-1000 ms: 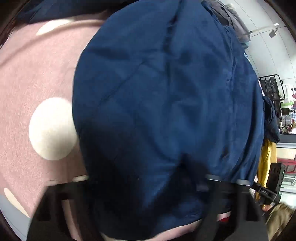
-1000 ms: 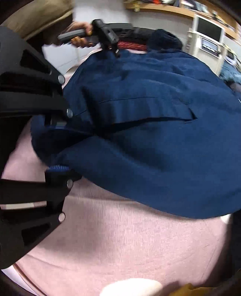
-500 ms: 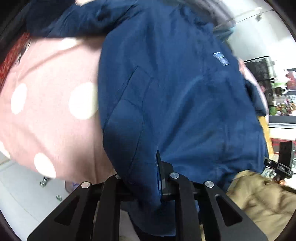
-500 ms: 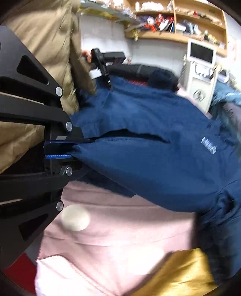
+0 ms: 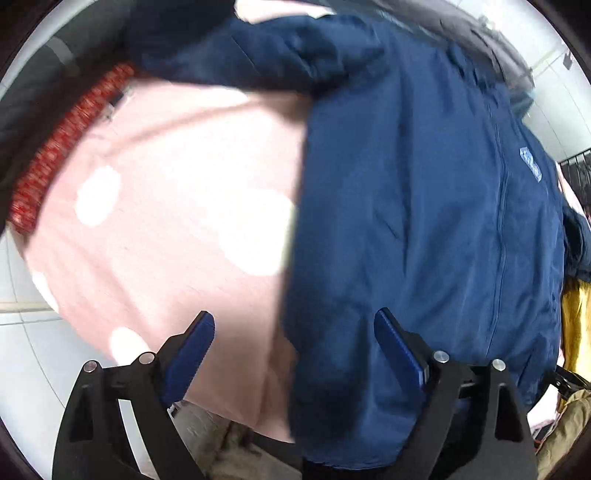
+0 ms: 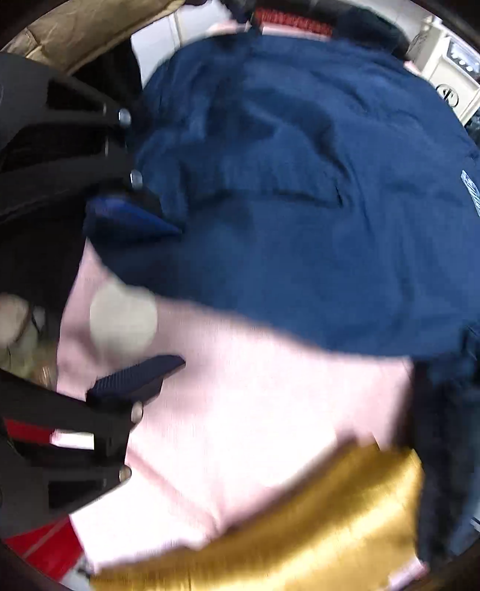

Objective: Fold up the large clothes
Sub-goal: 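Press both open grippers on the jacket body to smooth it flat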

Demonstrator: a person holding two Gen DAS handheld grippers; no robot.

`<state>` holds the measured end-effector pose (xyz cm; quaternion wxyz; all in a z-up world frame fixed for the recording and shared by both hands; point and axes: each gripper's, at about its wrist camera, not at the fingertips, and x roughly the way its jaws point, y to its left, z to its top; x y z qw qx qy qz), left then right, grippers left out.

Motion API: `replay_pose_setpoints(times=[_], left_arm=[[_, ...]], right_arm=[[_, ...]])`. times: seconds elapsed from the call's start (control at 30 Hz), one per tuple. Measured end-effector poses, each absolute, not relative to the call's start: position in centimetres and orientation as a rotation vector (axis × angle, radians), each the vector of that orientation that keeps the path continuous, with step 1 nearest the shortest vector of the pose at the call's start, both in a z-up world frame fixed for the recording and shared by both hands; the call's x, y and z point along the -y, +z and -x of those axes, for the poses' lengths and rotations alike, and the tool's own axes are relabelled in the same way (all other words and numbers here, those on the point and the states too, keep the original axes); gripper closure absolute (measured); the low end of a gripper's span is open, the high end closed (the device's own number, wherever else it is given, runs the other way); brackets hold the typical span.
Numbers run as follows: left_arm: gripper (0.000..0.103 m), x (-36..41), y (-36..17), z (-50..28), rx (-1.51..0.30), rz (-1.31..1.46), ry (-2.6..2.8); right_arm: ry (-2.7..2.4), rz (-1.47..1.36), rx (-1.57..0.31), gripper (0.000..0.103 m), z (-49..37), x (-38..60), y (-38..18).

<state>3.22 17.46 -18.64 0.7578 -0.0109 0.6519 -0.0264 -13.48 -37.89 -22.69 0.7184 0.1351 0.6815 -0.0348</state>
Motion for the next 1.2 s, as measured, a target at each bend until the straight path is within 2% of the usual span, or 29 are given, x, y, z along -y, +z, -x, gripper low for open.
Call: replay_pose_setpoints(times=[0.1,0.2,0.23,0.3,0.5,0.63,0.7,1.07,1.2], left_arm=[[0.017,-15.9,-17.4,-4.5,-1.402,0.027,-0.078],[0.017,-10.9,-17.1,-4.8,-1.384,-0.003,-0.176],[0.017,-8.9,-17.2,-5.0,-1.383,-0.031,-0.213],[0.015,-6.2,-17.8,-5.0,-1.386,-0.077,-0.268],[0.013,-2.3,-22.0,-5.0,-1.430,-0.255,-0.343],[0.006,-2.1,-25.7,-5.0,-1.478,-0.343,-0.325],[0.005,-2.0,-26.7,-4.8,-1.464,-0.368,-0.340],[0.004,-2.5,-27.8,-5.4,-1.460,-0.312,-0.243],[0.004,-2.6,-27.5,-5.2,-1.433,-0.307,-0.246]], right_arm=[[-0.093,-0.218,-1.418,0.035,12.5,38.1,-20.0],[-0.015,-0.123,-1.338,0.034,9.9,35.8,-17.9],[0.034,-0.063,-1.310,0.028,8.7,34.4,-17.4],[0.089,0.017,-1.290,0.024,6.7,30.8,-17.1],[0.138,0.185,-1.377,0.024,3.1,24.4,-21.3],[0.150,0.192,-1.485,0.014,2.8,23.9,-25.3],[0.138,0.211,-1.497,0.005,2.8,23.8,-26.9],[0.142,0.177,-1.598,0.004,0.5,23.8,-30.0],[0.162,0.165,-1.537,0.004,0.4,24.7,-29.8]])
